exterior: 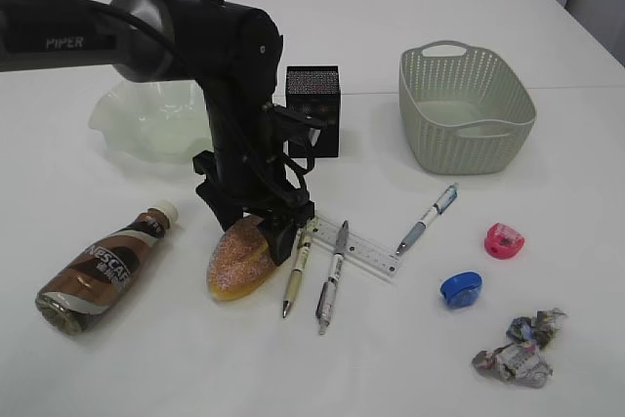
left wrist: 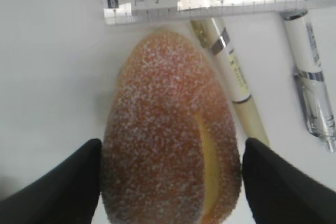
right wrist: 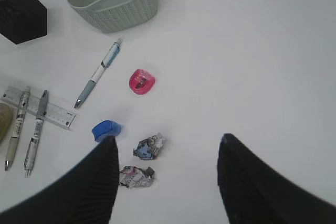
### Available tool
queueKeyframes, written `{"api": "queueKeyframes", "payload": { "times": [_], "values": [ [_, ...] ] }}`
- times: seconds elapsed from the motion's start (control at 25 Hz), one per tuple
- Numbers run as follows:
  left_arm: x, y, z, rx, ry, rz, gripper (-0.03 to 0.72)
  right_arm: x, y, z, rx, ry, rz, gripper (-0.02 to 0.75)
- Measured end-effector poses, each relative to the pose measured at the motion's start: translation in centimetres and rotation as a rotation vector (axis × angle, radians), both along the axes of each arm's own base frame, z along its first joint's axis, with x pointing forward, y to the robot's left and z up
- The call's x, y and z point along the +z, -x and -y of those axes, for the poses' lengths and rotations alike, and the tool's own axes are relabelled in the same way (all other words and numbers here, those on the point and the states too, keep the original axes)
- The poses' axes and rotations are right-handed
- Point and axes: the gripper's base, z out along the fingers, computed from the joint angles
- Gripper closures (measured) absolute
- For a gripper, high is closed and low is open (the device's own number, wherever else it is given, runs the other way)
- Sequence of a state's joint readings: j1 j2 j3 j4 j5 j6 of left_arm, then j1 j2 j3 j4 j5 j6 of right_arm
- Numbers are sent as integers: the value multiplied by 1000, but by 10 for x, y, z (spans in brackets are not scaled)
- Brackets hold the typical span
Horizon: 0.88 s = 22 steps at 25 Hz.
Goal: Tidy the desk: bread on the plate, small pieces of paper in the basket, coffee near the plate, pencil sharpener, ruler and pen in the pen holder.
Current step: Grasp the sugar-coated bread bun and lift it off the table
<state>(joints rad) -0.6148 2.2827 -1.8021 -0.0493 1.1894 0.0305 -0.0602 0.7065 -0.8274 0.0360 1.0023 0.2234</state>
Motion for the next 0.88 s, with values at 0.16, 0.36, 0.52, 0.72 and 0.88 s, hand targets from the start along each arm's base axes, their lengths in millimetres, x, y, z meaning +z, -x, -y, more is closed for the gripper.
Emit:
{"api": "queueKeyframes", "payload": {
  "times": [0.16,0.36,0.52,0.72,0.88],
  "values": [
    [-13,1,0,1,-18,-33,97,1,-1,0,-1,2,13,269],
    [-19,1,0,1,-27,-45,116,1,-1,2,-5,21,12,269],
    [-18,0,0,9,-29,-45,233,1,-1,2,-6,25,12,269],
    [-18,0,0,11,-30,-44,423,1,-1,2,-6,25,12,269],
    [-16,0,0,13,-29,-43,459,1,-1,2,-6,27,21,269]
  ]
}}
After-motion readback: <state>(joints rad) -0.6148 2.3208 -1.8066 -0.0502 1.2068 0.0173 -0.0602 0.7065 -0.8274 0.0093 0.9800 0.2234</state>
